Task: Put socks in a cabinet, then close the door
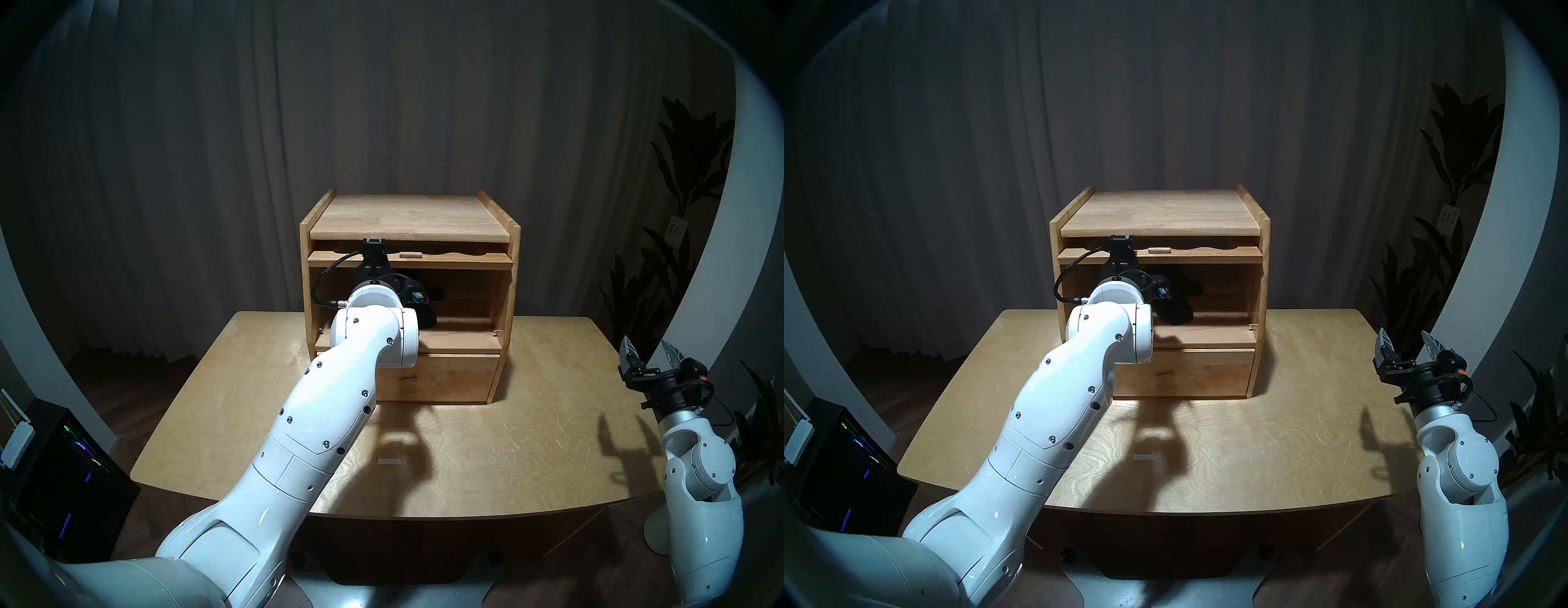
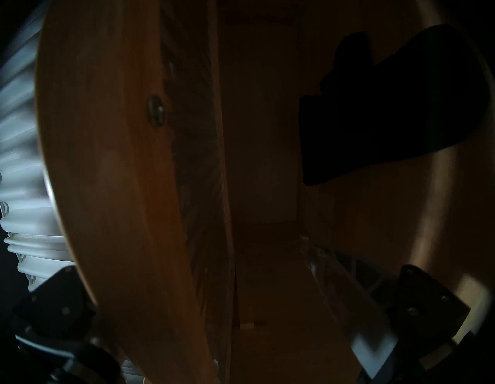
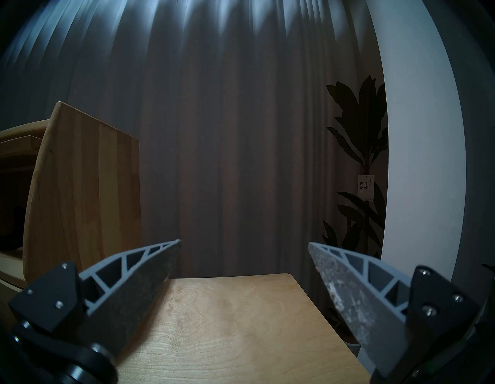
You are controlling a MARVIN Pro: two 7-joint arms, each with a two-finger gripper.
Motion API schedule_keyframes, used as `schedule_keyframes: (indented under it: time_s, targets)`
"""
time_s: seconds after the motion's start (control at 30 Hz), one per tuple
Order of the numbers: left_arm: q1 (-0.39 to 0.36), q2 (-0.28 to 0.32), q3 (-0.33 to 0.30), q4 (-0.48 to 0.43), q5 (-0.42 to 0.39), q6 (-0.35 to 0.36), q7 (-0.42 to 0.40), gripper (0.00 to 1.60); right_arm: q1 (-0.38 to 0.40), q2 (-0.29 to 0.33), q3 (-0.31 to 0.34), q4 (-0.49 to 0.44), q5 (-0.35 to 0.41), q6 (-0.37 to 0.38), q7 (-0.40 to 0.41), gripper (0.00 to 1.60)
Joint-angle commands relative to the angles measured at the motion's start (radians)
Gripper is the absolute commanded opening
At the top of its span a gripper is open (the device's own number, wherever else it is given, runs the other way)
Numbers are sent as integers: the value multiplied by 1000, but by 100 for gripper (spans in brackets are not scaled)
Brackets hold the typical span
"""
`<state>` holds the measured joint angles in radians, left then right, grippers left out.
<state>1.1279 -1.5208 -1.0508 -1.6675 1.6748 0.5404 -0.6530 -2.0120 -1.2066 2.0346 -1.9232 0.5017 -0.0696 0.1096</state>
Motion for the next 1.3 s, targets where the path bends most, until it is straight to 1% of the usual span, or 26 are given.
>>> schedule_keyframes:
  time_s: [0.0,0.03,0.07,0.1,0.13,0.17,0.27,0.3,0.33,0.37,0.4,0.57,0.7,0.9,1.17,1.27]
  targets:
    - [-75,-15,-21,-11,-2,-8,29,132,3,-1,4,-19,-1,-9,-1,160]
    - [-76,-16,-22,-9,-3,-10,30,118,3,-1,4,-19,-1,-10,-1,160]
    - [-76,-17,-23,-7,-3,-11,32,112,3,-1,4,-19,-1,-10,-1,160]
    - [-76,-18,-23,-6,-6,-13,34,93,3,-1,4,-19,-1,-10,-1,160]
    - [-75,-21,-24,-2,-8,-16,37,83,3,-1,4,-19,-2,-10,-1,160]
    - [-74,-23,-24,2,-9,-16,42,78,3,-1,4,-19,-2,-10,-1,160]
    - [-70,-28,-24,8,-13,-22,52,80,3,-2,4,-20,-2,-11,-2,160]
    - [-69,-29,-24,9,-14,-22,53,83,3,-2,4,-20,-2,-11,-2,160]
    - [-69,-30,-25,9,-17,-26,52,80,2,-2,4,-20,-2,-11,-2,160]
    - [-66,-29,-24,6,-16,-26,52,63,2,-2,4,-20,-2,-11,-2,160]
    - [-62,-29,-24,3,-15,-25,53,0,2,-2,4,-20,-2,-11,-2,160]
    - [-12,-32,-23,-39,-37,-14,70,0,2,-2,4,-20,-2,-11,-2,160]
    - [36,-40,-24,-45,-57,5,97,0,2,-2,4,-20,-2,-11,-2,160]
    - [96,-13,-21,-102,-55,17,111,0,3,-2,4,-20,-2,-11,-2,160]
    - [125,9,-27,-140,-46,30,120,0,2,-2,4,-20,-2,-11,-2,160]
    - [161,25,-10,-193,-37,34,126,0,2,-2,4,-20,-2,-11,-2,160]
